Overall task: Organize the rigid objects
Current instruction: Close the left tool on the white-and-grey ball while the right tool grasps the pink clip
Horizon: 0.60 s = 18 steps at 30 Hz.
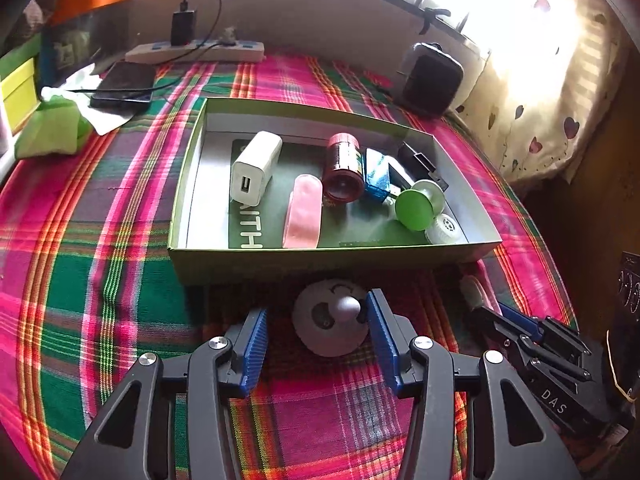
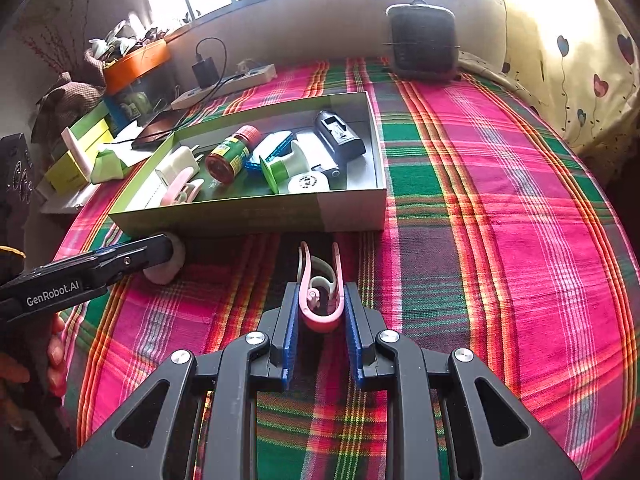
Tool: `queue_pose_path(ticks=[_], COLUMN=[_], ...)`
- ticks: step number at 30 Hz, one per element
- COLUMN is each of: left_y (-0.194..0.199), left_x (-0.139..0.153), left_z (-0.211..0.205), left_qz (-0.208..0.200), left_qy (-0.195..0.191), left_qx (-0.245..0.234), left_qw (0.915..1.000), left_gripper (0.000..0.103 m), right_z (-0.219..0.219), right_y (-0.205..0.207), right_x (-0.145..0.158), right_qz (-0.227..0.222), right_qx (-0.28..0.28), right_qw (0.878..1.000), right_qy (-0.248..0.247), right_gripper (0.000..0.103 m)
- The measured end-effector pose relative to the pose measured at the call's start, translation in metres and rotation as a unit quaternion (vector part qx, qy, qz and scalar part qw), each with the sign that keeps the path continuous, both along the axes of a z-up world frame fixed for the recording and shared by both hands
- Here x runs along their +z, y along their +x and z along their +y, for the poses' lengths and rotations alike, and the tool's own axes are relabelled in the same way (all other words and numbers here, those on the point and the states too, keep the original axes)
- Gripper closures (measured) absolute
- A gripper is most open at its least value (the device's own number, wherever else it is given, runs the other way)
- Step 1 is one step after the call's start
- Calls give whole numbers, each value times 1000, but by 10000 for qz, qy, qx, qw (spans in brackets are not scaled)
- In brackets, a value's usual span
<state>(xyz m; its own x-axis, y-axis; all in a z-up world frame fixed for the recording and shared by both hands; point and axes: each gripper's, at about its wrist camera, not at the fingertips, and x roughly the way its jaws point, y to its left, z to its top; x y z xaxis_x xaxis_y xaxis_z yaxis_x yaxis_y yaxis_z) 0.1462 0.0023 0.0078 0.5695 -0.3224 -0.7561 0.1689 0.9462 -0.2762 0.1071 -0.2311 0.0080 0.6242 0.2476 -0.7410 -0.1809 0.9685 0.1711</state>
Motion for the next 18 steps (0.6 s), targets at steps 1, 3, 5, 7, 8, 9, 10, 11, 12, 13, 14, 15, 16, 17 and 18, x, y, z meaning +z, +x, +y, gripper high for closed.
queue_pose_path(ticks=[1, 3, 5, 7, 8, 9, 10, 11, 12, 13, 14, 15, 16, 17, 18], left_y=[0, 0, -1, -1, -1, -1, -1, -1, -1, -1, -2, -2, -2, -2, -3], left_x=[0, 0, 0, -1, -1, -1, 0, 0, 0, 0, 0, 0, 0, 1, 1], left_z=[0, -1, -1, -3, -4, -4, -4, -3, -3, -3, -3, -3, -3, -3, -3], left_qz=[-2, -18, -14, 12, -5, -11, -10, -6, -6, -7, -15, -25, -33, -43, -46], left_qy=[12, 30, -18, -83, -66, -57, -60, -74, -80, -86, -88, -89, -89, -92, -76], left_qx=[22, 36, 20, -14, -10, -5, -1, 5, 9, 13, 19, 21, 23, 28, 35], left_qw=[10000, 10000, 10000, 10000, 10000, 10000, 10000, 10000, 10000, 10000, 10000, 10000, 10000, 9999, 10000], left_gripper=[57, 58, 69, 70, 70, 70, 70, 70, 70, 71, 71, 72, 73, 73, 73], right_z=[0, -2, -2, -3, -3, -3, -4, -4, -4, -4, -5, -4, -5, -5, -5], right_y=[0, 1, 1, 1, 2, 2, 2, 2, 2, 2, 2, 1, 2, 2, 2], right_x=[0, 0, 0, 0, 0, -1, -1, -1, -1, -1, -1, -1, -1, -1, -1], right_qz=[2, 7, 8, 9, 10, 12, 13, 14, 15, 15, 15, 15, 15, 15, 15], right_qx=[11, 26, 36, 44, 46, 47, 49, 50, 50, 51, 52, 52, 53, 52, 53], right_qw=[10000, 10000, 10000, 10000, 9999, 9999, 9999, 9999, 9999, 9999, 9999, 9999, 9999, 9999, 9999], right_qy=[13, 53, 69, 78, 92, 104, 117, 129, 135, 144, 147, 146, 147, 150, 150], right_gripper=[80, 80, 80, 80, 80, 80, 80, 80, 80, 80, 80, 80, 80, 80, 80])
